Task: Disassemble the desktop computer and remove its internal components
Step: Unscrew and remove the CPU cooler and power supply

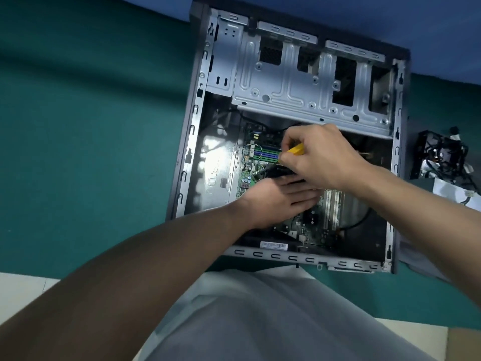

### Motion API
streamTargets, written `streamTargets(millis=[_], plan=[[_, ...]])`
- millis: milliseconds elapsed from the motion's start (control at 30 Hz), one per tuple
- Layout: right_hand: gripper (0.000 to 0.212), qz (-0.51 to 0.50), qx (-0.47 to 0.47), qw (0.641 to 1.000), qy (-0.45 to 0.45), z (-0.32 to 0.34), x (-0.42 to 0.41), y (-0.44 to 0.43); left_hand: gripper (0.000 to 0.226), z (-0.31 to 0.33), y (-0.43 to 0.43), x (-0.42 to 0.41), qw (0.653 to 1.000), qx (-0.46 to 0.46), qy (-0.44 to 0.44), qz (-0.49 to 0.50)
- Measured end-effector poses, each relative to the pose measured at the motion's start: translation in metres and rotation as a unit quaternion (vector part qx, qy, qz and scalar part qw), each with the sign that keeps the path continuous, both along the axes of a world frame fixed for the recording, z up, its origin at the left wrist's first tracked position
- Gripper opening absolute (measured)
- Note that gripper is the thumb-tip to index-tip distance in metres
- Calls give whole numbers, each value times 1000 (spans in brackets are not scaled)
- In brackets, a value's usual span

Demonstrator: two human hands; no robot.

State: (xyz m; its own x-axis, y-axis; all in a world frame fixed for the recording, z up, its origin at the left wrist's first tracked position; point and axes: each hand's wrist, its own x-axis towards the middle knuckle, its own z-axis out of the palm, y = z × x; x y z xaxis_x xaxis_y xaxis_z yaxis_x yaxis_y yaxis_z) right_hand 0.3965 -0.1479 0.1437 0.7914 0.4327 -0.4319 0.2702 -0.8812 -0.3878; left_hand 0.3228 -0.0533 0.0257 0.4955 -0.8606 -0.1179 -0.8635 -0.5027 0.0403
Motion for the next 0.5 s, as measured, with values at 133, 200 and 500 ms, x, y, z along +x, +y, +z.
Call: streamTargets(millis=[133,200,500], plan=[[9,-17,-7,1000,0,1,0,1,64,4,0,1,1000,7,28,5],[10,-6,-25,1000,5,3,0,5,62,7,1,1,999,11,36,2],[41,25,-189,970,149,22,14,45,65,13,4,1,998,-6,69,-9]])
